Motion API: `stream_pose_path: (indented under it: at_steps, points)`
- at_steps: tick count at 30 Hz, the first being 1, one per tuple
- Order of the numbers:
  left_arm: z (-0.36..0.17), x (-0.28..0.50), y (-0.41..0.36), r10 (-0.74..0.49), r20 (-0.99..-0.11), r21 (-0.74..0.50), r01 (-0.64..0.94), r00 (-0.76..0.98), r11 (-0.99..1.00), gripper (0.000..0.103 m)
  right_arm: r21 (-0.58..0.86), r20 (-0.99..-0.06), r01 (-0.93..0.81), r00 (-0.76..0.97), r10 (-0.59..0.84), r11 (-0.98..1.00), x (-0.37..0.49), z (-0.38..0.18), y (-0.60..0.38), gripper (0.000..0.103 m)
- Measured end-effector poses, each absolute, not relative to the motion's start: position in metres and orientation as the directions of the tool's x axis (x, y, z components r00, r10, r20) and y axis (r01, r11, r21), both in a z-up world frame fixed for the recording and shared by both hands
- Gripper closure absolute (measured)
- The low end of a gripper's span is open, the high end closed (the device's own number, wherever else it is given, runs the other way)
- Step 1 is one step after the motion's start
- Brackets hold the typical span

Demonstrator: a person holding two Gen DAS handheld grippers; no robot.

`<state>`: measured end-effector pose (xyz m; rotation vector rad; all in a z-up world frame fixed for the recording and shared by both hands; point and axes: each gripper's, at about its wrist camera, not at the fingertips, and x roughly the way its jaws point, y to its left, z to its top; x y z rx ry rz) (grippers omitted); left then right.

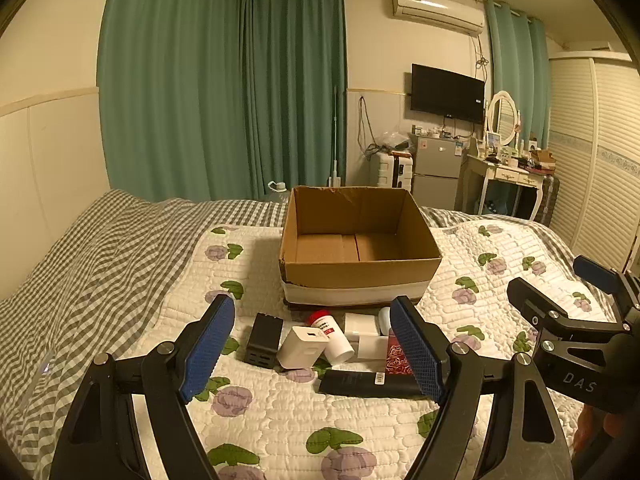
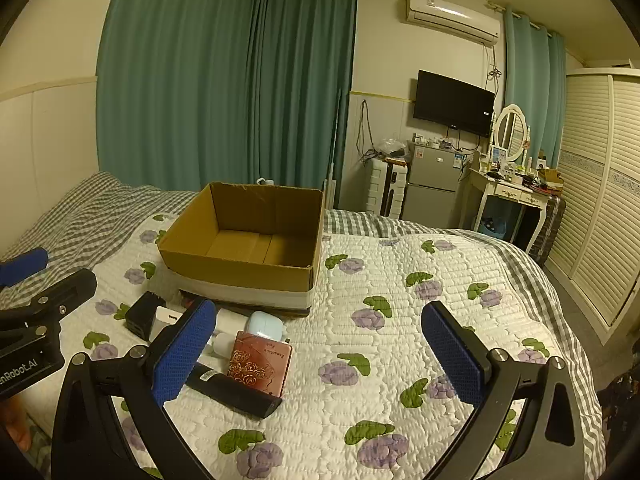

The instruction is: Organize rigid objects

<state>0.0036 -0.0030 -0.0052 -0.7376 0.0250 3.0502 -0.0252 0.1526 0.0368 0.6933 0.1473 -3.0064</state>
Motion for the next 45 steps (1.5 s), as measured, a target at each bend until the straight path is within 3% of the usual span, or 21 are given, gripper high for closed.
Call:
stream_pose_path:
  at_steps: [8,45]
  points:
    - [0.0013,0.0084,-0.006,-0.031,-0.425,0.005,0.032,-0.905,-0.999,0.02,-0.083,-0.442,0.072,-0.897,-0.028,-0.994,-0.0257,0.0366,0.151,0.0]
    - [-0.0016,0.0073,-0.0115,-0.036,-0.438,0.019,0.031,-0.898,-0.999,0.02,-0.073,-0.448,0.087,-0.893,-0.045,-0.994,-0.026,0.033,0.1494,0.0]
